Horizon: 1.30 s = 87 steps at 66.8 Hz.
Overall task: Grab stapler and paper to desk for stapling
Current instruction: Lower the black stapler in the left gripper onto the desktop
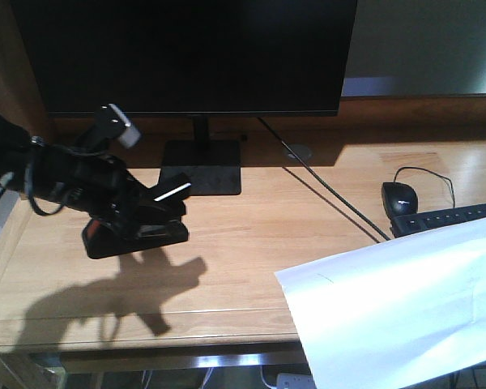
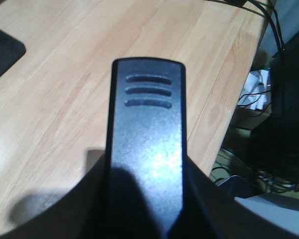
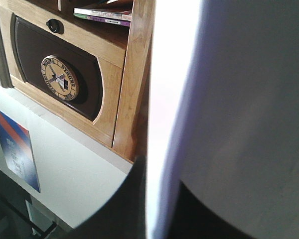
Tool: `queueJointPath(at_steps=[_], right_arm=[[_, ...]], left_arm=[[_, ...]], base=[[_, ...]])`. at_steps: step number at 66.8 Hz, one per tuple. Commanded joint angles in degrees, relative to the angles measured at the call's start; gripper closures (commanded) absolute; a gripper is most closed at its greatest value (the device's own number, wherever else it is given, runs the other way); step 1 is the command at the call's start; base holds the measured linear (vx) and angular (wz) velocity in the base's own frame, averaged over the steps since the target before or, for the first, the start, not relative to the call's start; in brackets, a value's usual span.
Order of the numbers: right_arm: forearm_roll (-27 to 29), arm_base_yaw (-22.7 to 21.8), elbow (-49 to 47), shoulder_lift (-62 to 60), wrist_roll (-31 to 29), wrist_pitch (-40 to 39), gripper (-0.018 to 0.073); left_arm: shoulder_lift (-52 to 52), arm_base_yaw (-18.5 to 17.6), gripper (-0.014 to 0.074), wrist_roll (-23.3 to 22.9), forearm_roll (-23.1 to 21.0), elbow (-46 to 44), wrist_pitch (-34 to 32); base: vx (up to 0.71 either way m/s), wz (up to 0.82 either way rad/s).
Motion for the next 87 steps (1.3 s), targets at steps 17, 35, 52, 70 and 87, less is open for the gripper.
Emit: queueJointPath(at_steps=[17, 35, 52, 70, 87], right_arm=[[0.3, 0.1, -1.7, 0.2, -0.2, -3.8, 0.0564], [0.3, 0.1, -1.7, 0.2, -0.2, -3.8, 0.0564], [0.3, 0.1, -1.7, 0.2, -0.2, -3.8, 0.0564], [0.3, 0.1, -1.7, 0.2, -0.2, -3.8, 0.0564], [0.3, 0.1, -1.7, 0.2, -0.2, -3.8, 0.0564]], left_arm=[[5.9, 9.2, 0.0603, 14.5, -8.2, -5.6, 7.7], [13.2, 9.2, 0.0603, 36.2, -12.0, -5.6, 8.1], [18.1, 9.2, 0.0596, 40.7, -19.0, -5.6, 6.7], [20.7, 8.0, 0.0556, 42.0, -21.6, -5.7, -0.2], [20.8, 6.9, 0.0413, 42.0, -19.7, -5.7, -2.2]], base=[[0.00, 0.00], [0.00, 0.00], [0.00, 0.00], [0.00, 0.00], [0.00, 0.00]])
